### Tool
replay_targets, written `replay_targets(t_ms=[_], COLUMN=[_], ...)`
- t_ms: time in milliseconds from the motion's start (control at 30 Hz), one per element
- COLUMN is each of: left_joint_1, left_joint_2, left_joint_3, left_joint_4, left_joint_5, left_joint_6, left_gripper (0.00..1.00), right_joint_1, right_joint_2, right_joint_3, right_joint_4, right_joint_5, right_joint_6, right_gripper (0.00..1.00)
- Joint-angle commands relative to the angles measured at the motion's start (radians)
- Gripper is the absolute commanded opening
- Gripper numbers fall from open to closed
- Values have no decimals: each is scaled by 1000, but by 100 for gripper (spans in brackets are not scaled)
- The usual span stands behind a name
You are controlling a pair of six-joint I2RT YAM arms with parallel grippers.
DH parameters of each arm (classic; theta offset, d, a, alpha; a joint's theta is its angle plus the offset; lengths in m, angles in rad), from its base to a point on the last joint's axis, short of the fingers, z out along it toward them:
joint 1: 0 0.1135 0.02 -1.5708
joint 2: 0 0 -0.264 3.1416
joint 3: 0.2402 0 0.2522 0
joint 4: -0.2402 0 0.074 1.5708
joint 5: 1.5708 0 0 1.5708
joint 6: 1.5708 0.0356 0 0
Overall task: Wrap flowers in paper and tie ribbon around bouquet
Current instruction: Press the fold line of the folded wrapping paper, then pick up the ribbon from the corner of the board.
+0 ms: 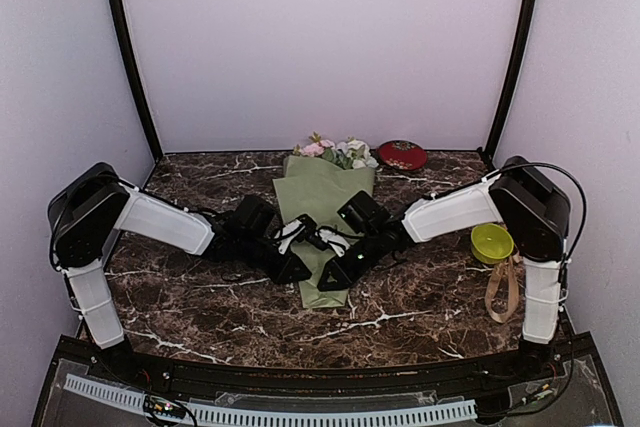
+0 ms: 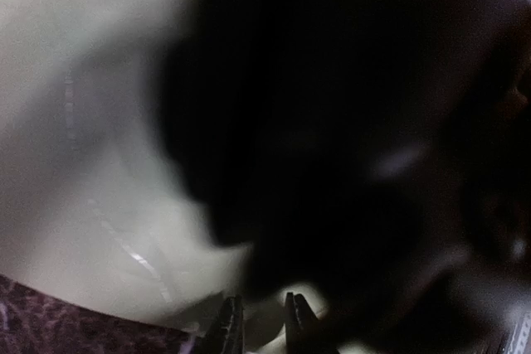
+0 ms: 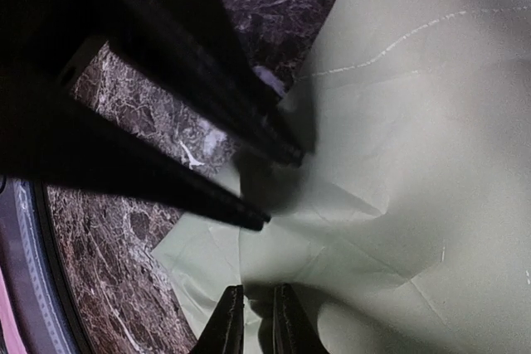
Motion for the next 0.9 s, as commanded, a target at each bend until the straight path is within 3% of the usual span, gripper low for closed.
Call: replay_targets(t_ms=[0,267,633,867], left_joint_1=[-21,-21,-21,-21], left_joint_2=[13,95,98,103], left_joint_3=[32,60,35,36], left_joint_4=[-92,-215,-215,-224], left_joint_5=[-29,-115,-114,-119], left_joint_6=[68,58,72,77], left_gripper=[17,10,8,8], right_joint_1=[29,32,32,28], right_joint_2=[8,-36,-161,-214], right_joint_3=[-47,-72,-238,-242], right_joint_4=[-55,-75,-132,-282], right_joint_5=[56,109,153,268], right_joint_6=[21,34,105,129], right_gripper=[14,14,14,12])
